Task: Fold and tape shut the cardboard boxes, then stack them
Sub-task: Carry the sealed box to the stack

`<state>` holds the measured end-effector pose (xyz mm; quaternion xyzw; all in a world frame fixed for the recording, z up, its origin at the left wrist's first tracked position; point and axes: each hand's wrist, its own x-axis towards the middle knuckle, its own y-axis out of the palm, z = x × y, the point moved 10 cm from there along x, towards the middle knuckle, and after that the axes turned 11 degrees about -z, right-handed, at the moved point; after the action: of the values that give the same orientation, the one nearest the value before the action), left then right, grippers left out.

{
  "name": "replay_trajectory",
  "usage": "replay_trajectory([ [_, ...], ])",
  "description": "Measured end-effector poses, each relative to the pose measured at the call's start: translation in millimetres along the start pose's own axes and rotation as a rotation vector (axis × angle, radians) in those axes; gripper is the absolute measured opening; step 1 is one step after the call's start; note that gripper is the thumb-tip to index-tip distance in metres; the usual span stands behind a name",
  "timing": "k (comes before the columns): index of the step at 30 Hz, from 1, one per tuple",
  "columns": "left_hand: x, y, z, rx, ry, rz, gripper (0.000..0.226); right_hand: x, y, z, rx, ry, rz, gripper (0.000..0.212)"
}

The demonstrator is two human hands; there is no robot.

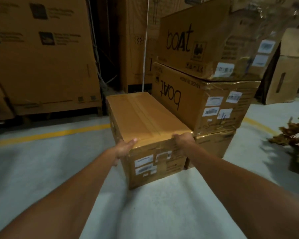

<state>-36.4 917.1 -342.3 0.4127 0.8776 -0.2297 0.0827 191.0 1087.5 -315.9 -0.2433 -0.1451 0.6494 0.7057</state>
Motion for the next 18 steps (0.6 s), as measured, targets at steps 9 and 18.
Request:
replay_trajectory([
  [9, -148.8, -100.2, -80.0, -0.057, 0.281, -0.155, 0.067, -190.7, -25.8, 80.9, 0.294, -0.174, 0.242, 0.062],
  [18, -403.6, -262.3, -64.5, -0.005, 0.424, -0.489, 0.063, -431.4, -129.3, 149.4, 0.397, -0.536, 0.383, 0.029],
])
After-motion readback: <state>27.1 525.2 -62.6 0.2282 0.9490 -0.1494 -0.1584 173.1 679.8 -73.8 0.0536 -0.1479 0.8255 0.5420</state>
